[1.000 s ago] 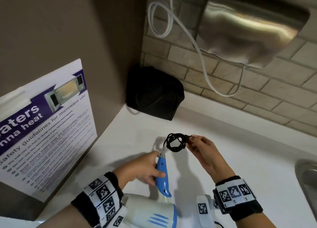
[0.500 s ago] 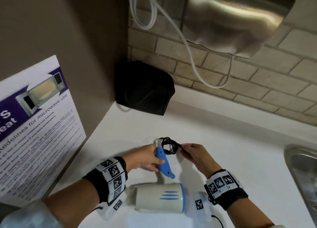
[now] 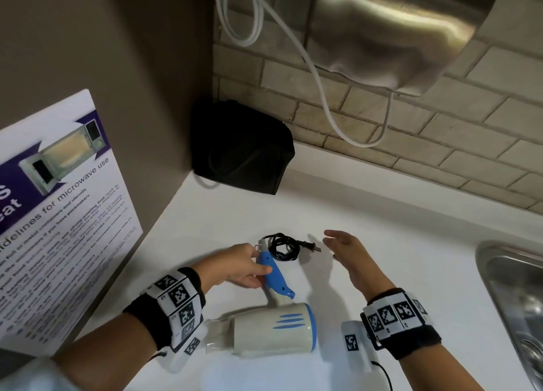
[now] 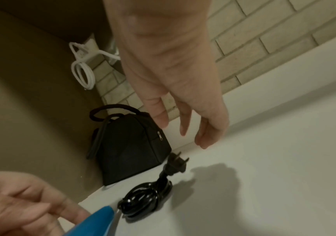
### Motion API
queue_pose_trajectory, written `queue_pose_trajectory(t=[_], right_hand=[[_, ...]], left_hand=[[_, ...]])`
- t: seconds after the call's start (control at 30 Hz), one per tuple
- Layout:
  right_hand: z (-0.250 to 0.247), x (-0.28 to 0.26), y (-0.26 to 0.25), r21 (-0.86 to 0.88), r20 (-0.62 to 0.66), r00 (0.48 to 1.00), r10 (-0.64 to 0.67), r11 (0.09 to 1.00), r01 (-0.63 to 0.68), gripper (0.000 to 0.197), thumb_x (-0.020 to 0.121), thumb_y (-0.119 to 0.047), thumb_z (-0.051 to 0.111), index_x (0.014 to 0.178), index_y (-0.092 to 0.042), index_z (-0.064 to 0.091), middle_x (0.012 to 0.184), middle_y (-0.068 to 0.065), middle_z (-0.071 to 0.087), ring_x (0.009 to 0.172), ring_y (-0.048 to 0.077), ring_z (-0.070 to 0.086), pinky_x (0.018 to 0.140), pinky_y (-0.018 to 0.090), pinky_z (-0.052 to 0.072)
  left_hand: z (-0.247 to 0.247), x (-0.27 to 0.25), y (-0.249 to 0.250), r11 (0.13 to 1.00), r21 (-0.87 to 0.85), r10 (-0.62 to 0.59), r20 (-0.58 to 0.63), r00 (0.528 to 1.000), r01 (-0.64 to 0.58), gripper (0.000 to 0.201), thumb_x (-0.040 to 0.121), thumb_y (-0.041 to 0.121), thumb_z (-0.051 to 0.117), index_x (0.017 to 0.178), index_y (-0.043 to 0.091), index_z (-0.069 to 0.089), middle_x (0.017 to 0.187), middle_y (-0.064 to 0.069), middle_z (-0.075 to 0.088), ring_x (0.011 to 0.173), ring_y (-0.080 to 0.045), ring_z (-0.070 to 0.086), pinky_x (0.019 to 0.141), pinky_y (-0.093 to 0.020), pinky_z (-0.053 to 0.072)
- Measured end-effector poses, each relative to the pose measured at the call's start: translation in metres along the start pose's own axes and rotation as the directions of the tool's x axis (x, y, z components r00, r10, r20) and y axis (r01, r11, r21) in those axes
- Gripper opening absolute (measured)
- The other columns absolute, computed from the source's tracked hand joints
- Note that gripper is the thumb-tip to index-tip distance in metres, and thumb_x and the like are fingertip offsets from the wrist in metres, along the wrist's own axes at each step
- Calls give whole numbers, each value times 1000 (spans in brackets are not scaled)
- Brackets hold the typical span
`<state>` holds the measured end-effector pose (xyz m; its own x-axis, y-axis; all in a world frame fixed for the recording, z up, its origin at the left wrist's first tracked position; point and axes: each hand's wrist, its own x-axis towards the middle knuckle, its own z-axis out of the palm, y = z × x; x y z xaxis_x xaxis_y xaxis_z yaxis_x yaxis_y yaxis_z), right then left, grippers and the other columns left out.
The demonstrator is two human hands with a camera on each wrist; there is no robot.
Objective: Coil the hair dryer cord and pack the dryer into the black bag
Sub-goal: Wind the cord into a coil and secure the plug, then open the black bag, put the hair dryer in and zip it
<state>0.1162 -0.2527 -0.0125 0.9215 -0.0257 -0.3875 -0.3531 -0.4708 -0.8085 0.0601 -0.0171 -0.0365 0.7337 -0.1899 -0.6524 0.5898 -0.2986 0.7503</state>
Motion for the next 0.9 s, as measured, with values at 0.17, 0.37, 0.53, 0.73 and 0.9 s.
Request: queue_pose_trajectory(t=[0.17,0.37,0.53,0.73,0.9], right_hand=[[6,-14,-8,-343,-50,948,-314,897,279,25,91,-19,56,115,-19,64,115,8,59,105,19,55,84,25,40],[55,-40,-33,-500,323,774,-545,596,628,23,90,-16,55,111,-19,66,110,4,58,105,18,52,92,29,44],[80,-13,-77,-532,430,698,-573,464,708,52,91,-25,56,140,-18,40,135,11,42,120,29,47,102,41,41],[87,53,-136,-735,108,759,-643,462,496,71,86,-24,59,147,-12,24,145,19,32,122,43,41,98,53,40],[94,87,-153,-743,62,802,-594,509,435,63,89,-17,54,146,-16,26,140,20,36,116,44,46,90,51,43]], left_hand=[[-18,-19,-16,998,37,56,-58,997,-54,57,91,31,59,139,10,37,126,-12,57,98,-22,68,88,-30,55],[-35,-45,-53,978,76,207,-297,932,-193,33,91,24,58,123,13,55,116,-10,64,99,-23,64,85,-31,52],[-37,-73,-75,884,392,431,-478,765,-254,26,91,28,58,116,22,61,105,5,68,90,-5,64,78,-12,48],[-38,-89,-94,849,472,475,-487,733,-237,28,91,32,58,119,29,59,108,15,60,95,1,61,89,-24,51],[-42,-95,-100,799,552,543,-492,680,-238,38,86,48,52,117,29,61,107,19,59,94,4,61,90,-23,50]])
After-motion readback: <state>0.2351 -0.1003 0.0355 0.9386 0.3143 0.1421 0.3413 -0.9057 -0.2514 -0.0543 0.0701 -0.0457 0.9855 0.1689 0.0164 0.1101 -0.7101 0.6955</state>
